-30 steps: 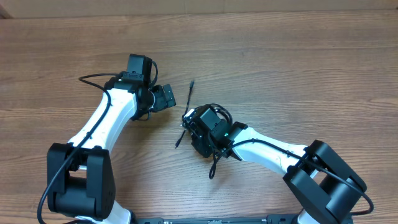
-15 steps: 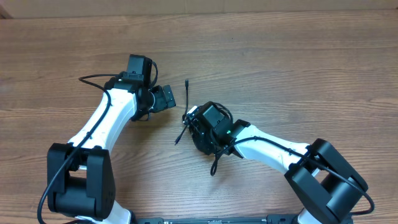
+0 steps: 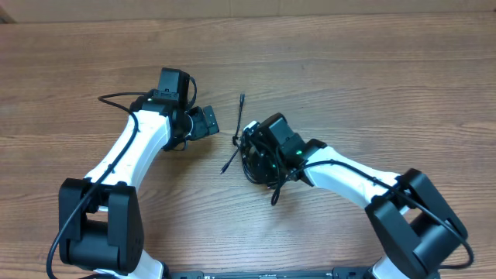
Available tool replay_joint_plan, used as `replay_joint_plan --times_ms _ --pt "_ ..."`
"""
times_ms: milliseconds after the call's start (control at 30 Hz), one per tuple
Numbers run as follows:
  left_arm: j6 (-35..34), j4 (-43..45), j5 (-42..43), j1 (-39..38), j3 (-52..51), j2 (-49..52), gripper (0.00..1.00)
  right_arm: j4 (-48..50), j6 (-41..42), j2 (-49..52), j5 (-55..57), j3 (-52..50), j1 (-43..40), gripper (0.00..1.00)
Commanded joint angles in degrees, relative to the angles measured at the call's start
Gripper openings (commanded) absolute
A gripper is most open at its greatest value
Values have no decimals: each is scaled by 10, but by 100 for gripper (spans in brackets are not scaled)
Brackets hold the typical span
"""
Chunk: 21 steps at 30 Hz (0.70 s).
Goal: Untangle cables
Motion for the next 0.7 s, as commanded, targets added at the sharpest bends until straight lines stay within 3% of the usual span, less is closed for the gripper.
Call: replay_joint_plan --times_ms 0,400,667 --pt "2 0 -6 3 10 -2 100 8 3 -50 -44 11 -17 4" --pt "3 2 49 3 10 -2 100 40 26 -125 -176 11 -111 4" --pt "2 28 198 3 10 -2 100 108 63 -125 -273 11 -155 4"
